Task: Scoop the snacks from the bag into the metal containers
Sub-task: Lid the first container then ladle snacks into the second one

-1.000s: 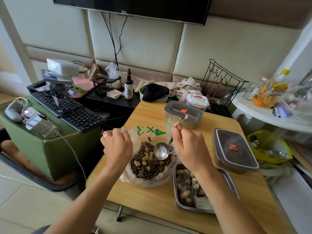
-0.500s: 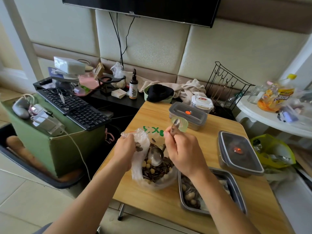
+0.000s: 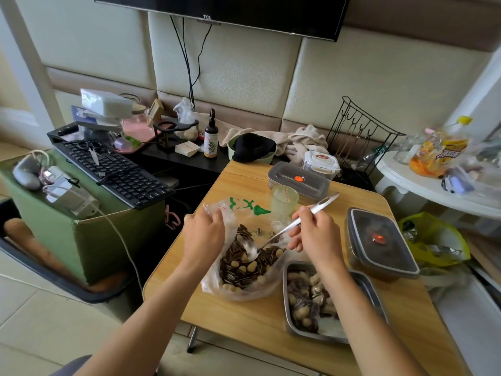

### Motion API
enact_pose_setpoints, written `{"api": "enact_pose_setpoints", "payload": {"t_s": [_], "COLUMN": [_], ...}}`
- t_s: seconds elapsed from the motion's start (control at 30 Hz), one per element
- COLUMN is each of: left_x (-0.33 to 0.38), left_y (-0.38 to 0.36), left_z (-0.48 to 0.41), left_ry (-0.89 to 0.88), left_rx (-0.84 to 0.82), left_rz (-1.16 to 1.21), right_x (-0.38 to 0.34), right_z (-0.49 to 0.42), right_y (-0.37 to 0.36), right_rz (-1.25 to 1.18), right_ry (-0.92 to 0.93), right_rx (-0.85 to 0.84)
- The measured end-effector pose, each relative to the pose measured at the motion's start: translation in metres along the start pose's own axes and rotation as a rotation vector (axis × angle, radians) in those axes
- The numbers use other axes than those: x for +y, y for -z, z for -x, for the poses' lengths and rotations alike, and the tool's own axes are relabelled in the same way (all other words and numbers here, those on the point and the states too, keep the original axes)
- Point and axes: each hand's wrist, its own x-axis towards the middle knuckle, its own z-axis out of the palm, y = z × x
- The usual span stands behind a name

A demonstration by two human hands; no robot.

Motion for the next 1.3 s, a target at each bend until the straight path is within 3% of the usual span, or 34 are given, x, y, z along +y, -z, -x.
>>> {"api": "enact_pose_setpoints", "payload": {"t_s": [0.13,0.23,0.33,0.43,0.57,0.8,0.97,1.3], "left_x": [-0.005,-0.007,-0.009,-0.007,-0.013,-0.022,-0.021,-0.015], "left_y": [-0.003,-0.010,-0.017,-0.021,-0.033,-0.039,-0.044,-0.050], "left_z": [0.002,0.006,0.007,0.011,0.014,0.009,0.011,0.009], "left_ry": [-0.162,-0.424,-0.615,-0.697,-0.662,-0.538,-0.495,-0.319], "left_rx": [0.142,0.203,0.129,-0.033,-0.243,-0.261,-0.304,-0.315], "left_rz": [-0.336,-0.361,-0.379,-0.377,-0.337,-0.415,-0.399,-0.287], "right_x": [0.001,0.001,0.000,-0.003,-0.002,-0.002,-0.011,-0.028], "right_z": [-0.004,-0.007,-0.009,-0.012,-0.019,-0.021,-0.010,0.012], "right_y": [0.007,0.010,0.016,0.026,0.037,0.044,0.035,0.015], "right_rz": [0.032,0.010,-0.019,-0.062,-0.085,-0.099,-0.071,0.185], "right_ry": [-0.006,0.000,-0.002,0.008,0.044,0.109,0.199,0.832], "right_rx": [0.057,0.098,0.166,0.248,0.330,0.423,0.361,0.206]}}
